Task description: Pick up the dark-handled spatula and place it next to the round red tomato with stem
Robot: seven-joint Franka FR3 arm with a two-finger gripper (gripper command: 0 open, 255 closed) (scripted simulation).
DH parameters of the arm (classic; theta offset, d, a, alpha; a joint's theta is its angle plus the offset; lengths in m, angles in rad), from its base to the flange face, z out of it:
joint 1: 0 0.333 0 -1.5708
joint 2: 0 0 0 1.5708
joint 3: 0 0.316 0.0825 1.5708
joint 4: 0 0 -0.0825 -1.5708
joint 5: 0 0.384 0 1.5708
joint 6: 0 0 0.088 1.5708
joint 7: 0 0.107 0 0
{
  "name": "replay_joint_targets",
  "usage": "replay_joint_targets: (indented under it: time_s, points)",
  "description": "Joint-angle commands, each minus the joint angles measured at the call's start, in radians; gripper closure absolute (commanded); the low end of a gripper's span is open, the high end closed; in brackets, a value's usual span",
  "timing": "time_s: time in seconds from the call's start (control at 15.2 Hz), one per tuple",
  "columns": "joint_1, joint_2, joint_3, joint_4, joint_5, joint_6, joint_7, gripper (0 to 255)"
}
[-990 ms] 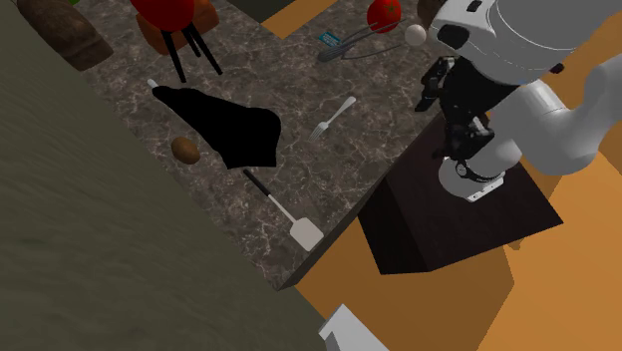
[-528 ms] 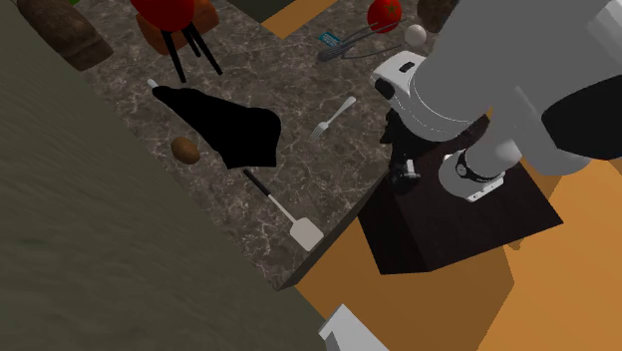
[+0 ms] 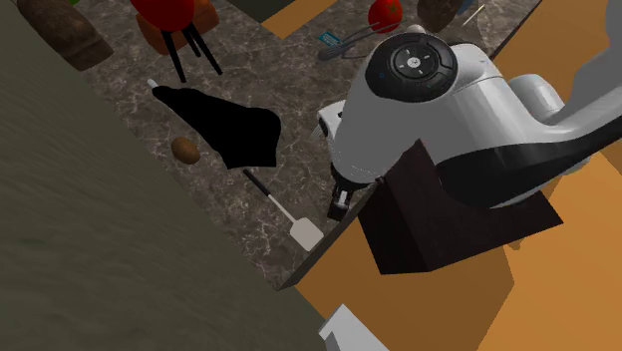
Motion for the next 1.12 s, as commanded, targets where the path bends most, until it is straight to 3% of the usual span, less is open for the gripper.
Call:
replay_joint_targets:
  time_s: [0.0, 0.79, 1.06]
  points:
    - [-0.015, 0.073, 0.006, 0.037, -0.015, 0.034, 0.07, 0]
    - [-0.039, 0.517, -0.035, 0.352, -0.11, 0.146, 0.444, 0]
    - [-0.038, 0.543, -0.04, 0.344, -0.116, 0.181, 0.452, 0]
